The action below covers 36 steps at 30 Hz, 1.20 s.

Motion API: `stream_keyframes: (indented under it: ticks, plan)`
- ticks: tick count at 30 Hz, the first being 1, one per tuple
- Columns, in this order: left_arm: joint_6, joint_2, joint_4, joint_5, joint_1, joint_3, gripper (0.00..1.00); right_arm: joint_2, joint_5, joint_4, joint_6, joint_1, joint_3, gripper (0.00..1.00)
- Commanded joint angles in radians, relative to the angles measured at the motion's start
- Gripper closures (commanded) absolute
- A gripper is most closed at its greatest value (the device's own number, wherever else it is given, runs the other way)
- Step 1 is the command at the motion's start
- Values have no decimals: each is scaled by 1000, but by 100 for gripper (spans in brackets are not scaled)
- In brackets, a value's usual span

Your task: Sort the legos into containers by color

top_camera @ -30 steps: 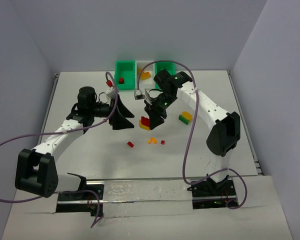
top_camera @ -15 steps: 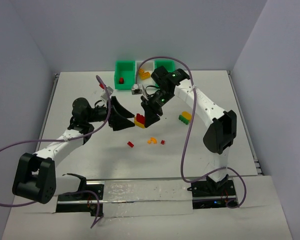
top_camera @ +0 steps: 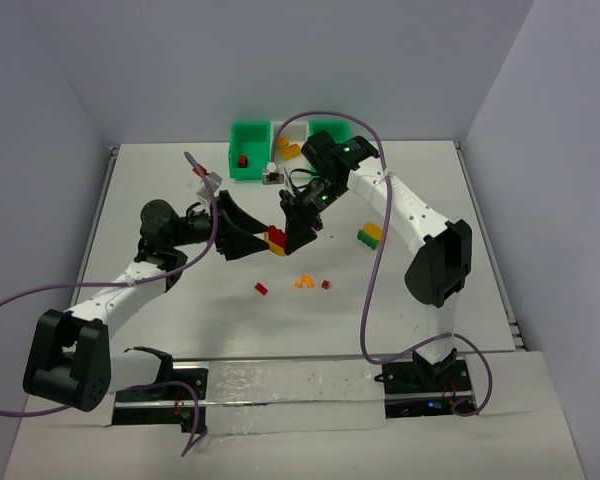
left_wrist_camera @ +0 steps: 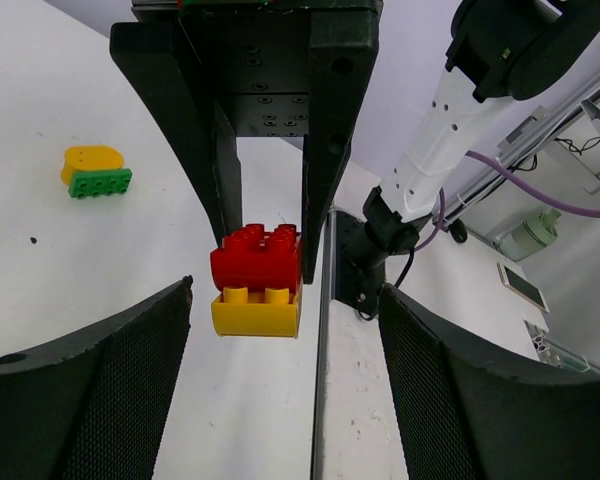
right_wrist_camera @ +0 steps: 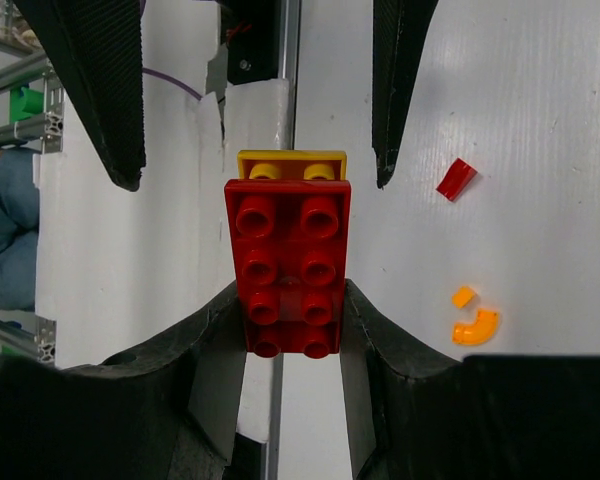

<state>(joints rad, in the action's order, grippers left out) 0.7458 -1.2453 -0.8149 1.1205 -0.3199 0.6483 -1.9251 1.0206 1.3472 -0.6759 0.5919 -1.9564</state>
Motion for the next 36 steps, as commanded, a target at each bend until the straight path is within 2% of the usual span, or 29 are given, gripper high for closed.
stream_keyframes:
  ticks: [1,19,24,25,27,28,31,32,36]
  plan:
    - [-23,0,-4,-19,-4,36,20,17,52,95,12,9,-44,100]
    - [-63,-22,97,-26,-7,76,40,18,91,96,30,9,-72,100]
    - [-54,-28,98,-24,-8,86,62,23,90,96,24,8,-56,100]
    - [-52,-31,99,-21,-10,88,74,23,90,95,24,8,-58,100]
    - [-50,-32,99,-14,-11,88,88,24,75,73,57,8,-60,88]
    - [-50,-31,102,-11,-11,88,93,26,67,59,79,8,-58,74]
    - [-66,-26,124,-1,-11,89,100,31,62,23,122,2,-52,49]
    - [-73,-25,144,4,-12,92,100,34,63,15,130,0,-50,45]
    - [-85,-20,158,10,-17,88,100,28,81,7,143,-2,-59,45]
